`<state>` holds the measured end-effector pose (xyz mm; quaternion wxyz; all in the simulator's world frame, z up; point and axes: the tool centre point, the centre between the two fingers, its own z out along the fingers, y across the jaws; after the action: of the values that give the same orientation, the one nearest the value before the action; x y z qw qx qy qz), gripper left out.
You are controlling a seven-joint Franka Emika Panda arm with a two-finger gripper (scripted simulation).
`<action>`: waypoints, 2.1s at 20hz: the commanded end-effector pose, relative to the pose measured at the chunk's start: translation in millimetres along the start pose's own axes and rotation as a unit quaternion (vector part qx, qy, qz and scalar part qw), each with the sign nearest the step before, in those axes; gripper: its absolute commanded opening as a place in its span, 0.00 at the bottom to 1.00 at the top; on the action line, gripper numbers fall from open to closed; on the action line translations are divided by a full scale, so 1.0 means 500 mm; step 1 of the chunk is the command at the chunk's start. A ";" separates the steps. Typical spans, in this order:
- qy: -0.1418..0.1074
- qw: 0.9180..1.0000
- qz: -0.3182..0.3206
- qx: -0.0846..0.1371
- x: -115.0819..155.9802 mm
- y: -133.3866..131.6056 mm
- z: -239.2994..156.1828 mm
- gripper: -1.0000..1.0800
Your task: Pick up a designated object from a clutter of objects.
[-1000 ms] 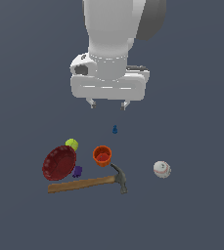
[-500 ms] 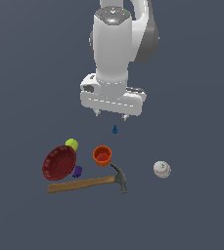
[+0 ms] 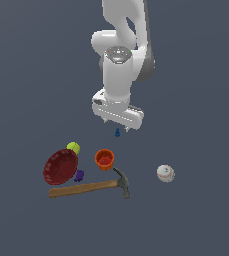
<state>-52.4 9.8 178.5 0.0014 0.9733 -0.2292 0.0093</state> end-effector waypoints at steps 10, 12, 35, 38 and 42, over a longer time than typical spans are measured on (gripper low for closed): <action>-0.007 0.993 0.114 -0.001 -0.108 0.034 0.133 0.96; -0.008 0.992 0.126 -0.002 -0.121 0.039 0.145 0.96; -0.009 0.989 0.149 -0.002 -0.150 0.050 0.235 0.96; -0.009 0.989 0.150 -0.002 -0.151 0.050 0.255 0.96; -0.009 0.989 0.150 -0.002 -0.151 0.050 0.269 0.96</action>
<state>-128.9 20.3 45.1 0.0002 0.9280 -0.3725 -0.0004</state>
